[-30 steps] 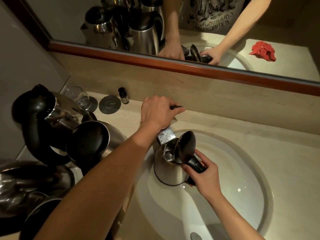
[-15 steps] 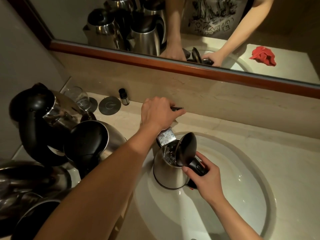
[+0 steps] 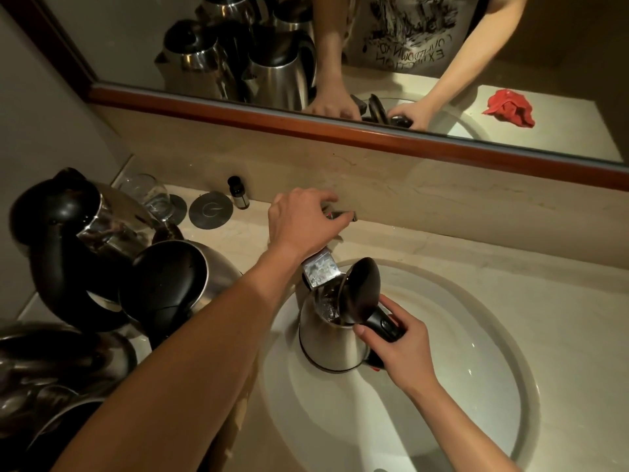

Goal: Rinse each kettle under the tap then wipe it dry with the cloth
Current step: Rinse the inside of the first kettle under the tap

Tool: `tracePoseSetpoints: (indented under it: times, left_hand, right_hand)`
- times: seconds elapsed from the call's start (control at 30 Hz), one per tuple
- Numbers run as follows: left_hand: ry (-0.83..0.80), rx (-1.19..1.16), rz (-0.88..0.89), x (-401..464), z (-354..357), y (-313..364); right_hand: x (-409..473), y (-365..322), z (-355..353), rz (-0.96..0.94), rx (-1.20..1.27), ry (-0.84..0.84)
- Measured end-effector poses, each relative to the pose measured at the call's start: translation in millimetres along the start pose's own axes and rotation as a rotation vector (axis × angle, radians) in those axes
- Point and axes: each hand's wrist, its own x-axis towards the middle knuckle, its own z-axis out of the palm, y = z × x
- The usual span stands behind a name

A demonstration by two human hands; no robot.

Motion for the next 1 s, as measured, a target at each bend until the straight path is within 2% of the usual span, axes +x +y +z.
tracePoseSetpoints:
  times: [0.23,0.43,0.53,0.67,1.0]
  left_hand:
    - [-0.029,0.072,0.088,1.3,1.0,-0.3]
    - [-0.167,0.053,0.359,6.0,-6.8,-33.0]
    - [-0.170,0.049,0.479,4.8,-8.0,-41.9]
    - [-0.100,0.081,0.506,0.4,-2.1,-45.0]
    - [-0.065,0.142,0.503,0.8,2.5,-45.9]
  right_hand:
    - [0.6,-3.8,-1.2,-0.028,-0.038,0.014]
    - [-0.8,-2.9,-3.2,-0.037,-0.034,0.032]
    - [-2.3,-1.1,-2.7,-0.026,-0.049,0.023]
    - [-1.2,-0.5,-4.0,-0.029,-0.059,0.012]
    - [0.4,-0.1,-1.9,-0.019,-0.065,0.015]
